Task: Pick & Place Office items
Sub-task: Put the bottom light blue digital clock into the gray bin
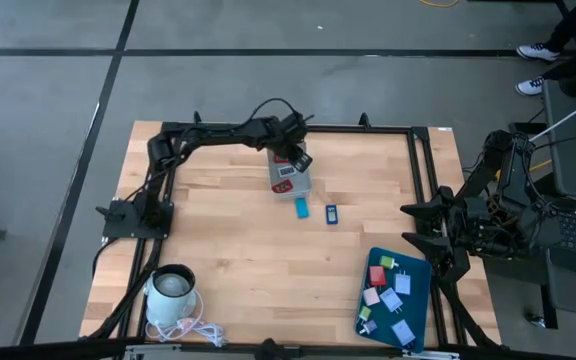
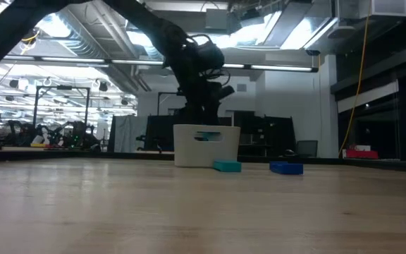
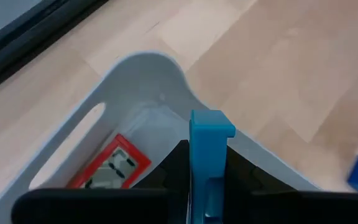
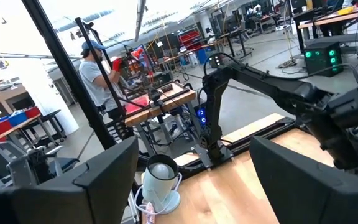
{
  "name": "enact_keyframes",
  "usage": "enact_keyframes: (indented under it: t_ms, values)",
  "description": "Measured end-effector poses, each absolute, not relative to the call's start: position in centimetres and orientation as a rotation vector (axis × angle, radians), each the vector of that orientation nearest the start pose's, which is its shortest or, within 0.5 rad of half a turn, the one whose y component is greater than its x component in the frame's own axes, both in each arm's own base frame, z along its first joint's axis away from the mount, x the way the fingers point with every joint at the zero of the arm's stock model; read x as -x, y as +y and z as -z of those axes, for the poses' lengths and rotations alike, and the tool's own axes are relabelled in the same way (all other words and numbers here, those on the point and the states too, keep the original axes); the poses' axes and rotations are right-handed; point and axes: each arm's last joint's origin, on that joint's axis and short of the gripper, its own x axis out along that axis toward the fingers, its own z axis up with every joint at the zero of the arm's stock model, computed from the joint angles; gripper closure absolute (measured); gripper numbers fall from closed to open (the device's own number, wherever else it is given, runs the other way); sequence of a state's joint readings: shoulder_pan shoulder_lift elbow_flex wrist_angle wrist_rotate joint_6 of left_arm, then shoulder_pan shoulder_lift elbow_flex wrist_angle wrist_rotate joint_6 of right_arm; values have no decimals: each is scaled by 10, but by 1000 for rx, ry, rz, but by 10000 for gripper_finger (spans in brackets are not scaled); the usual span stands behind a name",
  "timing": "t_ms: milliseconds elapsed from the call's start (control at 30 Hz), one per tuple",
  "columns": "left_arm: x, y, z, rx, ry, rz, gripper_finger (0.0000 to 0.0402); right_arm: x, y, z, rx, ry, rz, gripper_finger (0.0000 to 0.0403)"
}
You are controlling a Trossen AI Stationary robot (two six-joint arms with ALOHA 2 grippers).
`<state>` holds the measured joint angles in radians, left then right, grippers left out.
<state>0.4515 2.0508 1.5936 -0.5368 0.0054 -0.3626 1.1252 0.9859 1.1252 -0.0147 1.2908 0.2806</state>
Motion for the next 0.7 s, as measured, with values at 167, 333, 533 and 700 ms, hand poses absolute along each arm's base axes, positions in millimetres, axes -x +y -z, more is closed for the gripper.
enact_keyframes:
  t_ms: [167,333,533,700]
  values:
    - [-398,196,-191,562,921,-593,359,-104,154,-426,-396,-68,162,88]
    - [-398,198,-189,572,914,-603,352,-104,154,-426,-396,-68,161,88]
    - [-396,203,-189,594,916,-581,333,-104,154,-426,-396,-67,161,88]
    - [-397,202,-190,588,904,-570,302,-104,154,-427,-396,-68,161,88]
